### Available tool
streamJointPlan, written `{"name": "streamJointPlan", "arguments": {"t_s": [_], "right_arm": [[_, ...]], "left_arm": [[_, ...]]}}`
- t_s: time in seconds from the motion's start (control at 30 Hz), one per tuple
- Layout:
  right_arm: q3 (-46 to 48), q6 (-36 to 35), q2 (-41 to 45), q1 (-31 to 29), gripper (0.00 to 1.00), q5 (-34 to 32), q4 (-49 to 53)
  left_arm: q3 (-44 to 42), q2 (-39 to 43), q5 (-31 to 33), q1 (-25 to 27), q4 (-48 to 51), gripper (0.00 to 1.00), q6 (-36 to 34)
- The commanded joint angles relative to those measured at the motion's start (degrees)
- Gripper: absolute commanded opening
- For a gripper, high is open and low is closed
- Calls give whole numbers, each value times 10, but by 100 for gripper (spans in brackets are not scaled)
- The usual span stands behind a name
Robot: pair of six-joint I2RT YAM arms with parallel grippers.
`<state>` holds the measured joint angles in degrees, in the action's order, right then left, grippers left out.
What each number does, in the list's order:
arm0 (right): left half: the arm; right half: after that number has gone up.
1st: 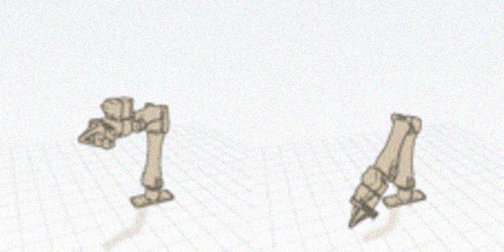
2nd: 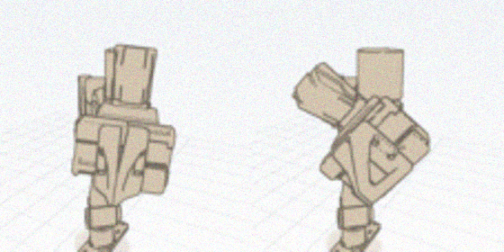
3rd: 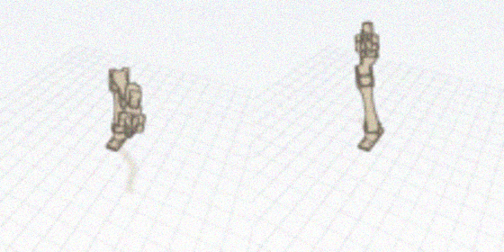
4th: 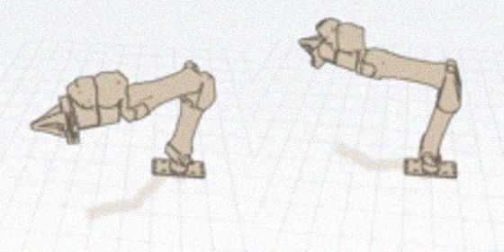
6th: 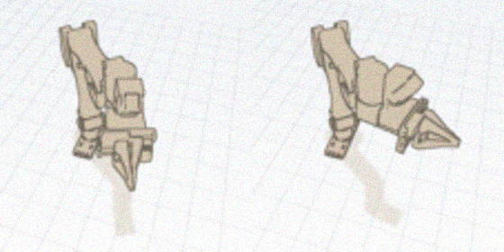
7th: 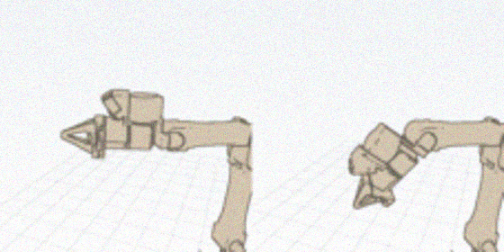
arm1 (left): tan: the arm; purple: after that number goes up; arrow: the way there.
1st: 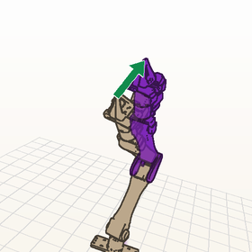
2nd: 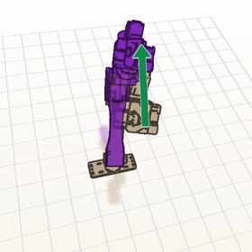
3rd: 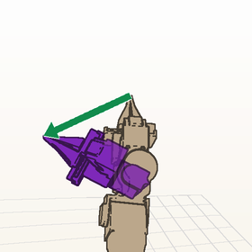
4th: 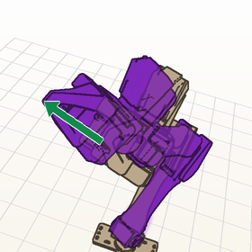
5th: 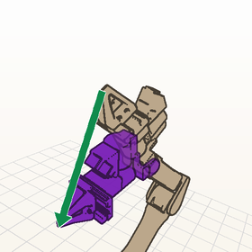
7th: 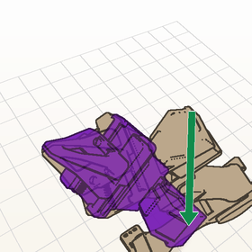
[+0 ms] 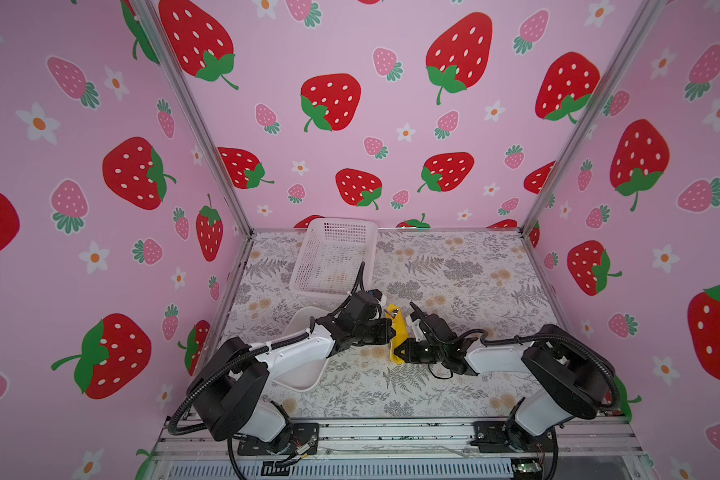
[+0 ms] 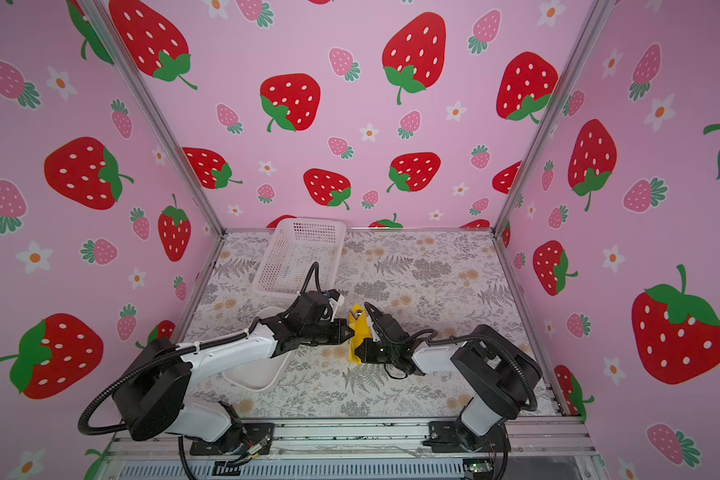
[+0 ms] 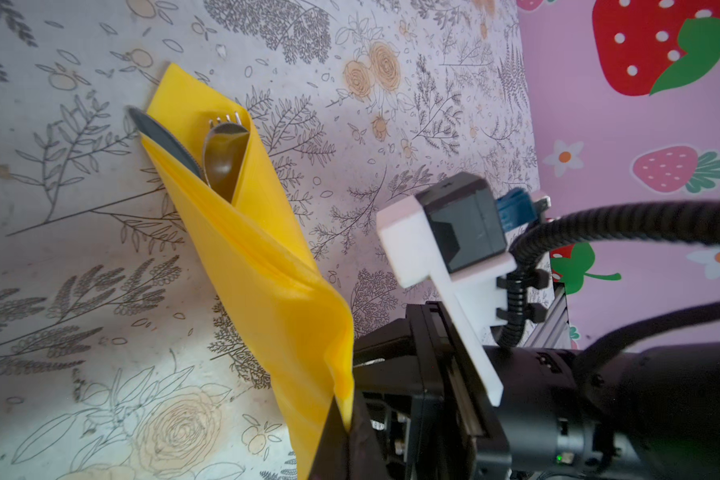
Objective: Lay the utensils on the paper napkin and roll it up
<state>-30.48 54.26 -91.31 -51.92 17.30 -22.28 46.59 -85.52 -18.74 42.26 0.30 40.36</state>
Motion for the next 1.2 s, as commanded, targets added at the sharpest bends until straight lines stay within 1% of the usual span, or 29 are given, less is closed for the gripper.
{"name": "streamJointPlan", "arguments": {"t_s": [0.0, 0.33, 0.53, 0.6, 0.77, 1.17], "right_arm": [[4, 6, 11, -2, 14, -14, 13], [18, 0, 58, 7, 15, -18, 18], [42, 2, 77, 23, 15, -33, 28], [48, 2, 73, 25, 15, -33, 28], [44, -11, 45, 25, 15, -5, 21], [46, -24, 31, 25, 15, 3, 19]], "left_arm": [[37, -19, -18, 3, 9, 0, -2], [49, -36, 1, 2, 26, 0, 8], [56, -45, -1, 2, 26, 0, 9], [59, -48, -2, 2, 27, 0, 8], [72, -62, -11, 2, 30, 0, 10], [124, -107, -30, 10, 38, 0, 31]]}}
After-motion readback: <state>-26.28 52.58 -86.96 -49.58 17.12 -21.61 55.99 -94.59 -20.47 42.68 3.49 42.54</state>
